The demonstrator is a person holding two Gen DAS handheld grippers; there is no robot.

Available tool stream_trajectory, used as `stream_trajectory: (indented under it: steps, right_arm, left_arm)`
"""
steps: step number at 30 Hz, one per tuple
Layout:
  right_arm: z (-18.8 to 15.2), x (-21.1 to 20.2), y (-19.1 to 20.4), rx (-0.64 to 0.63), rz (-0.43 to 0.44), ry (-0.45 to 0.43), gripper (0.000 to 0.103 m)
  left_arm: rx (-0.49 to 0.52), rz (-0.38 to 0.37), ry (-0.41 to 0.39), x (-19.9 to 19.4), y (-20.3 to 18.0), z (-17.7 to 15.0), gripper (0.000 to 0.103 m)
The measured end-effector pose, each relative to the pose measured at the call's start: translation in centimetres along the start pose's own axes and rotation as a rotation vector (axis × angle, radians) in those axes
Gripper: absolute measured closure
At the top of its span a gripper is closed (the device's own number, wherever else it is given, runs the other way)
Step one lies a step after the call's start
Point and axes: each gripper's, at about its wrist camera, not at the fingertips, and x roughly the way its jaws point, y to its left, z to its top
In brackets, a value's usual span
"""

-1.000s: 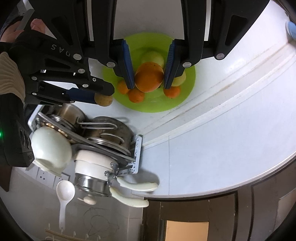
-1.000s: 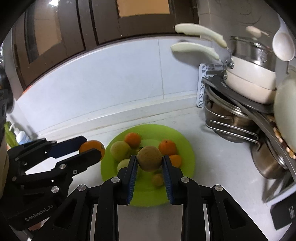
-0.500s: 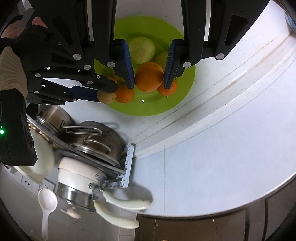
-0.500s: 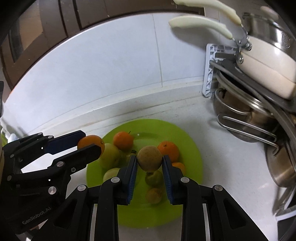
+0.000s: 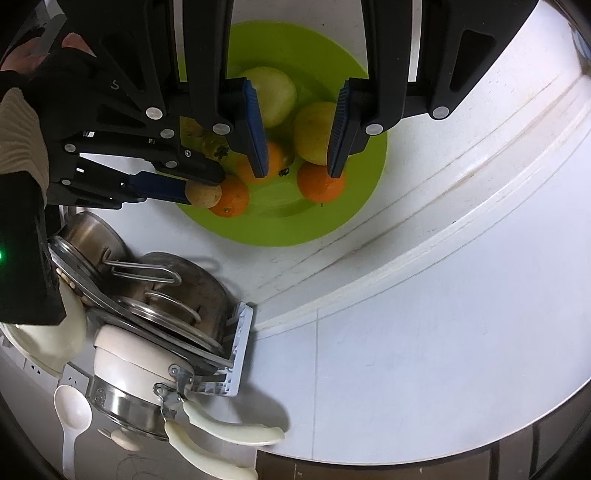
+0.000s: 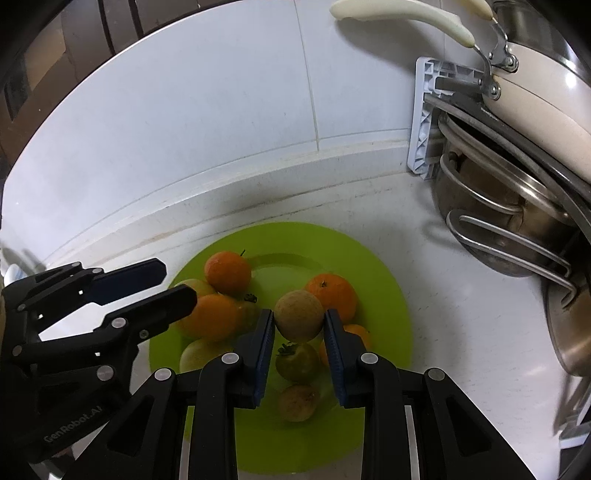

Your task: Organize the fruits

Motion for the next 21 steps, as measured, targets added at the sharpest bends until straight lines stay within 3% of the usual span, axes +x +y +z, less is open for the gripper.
stream_trajectory:
  steps: [4,7,11,16,21]
  right_arm:
    - [-0.2,0.2,-0.1,0.002,0.004,0.004,0.072]
    - [-0.4,-0.1,0.0,0.001,-0.006,-0.004,0.059]
    - [-1.3,-1.1,0.4,0.004,-0.02,-0.019,0.059]
    - [-3.0,-4.1,1.4,0.007,-0.056,-0.076,0.049]
    - [-5.2,-8.2,2.5,0.035,-0.087,-0.15,0.048]
  left_arm:
    - [-0.013,0.022,-0.007,-0.6,0.3,-0.5,0.067]
    - [-0.03,0.05,-0.02,-1.5,0.6,-0.9,0.063]
    - [-0.045,0.093,-0.052,-3.4,0.8,-1.8,0.056]
    - [-0.06,0.132,-0.106,-6.5,0.7,-3.4,0.049]
    - [-0.047,0.133,-0.149,-10.0,0.4,-5.3,0.04]
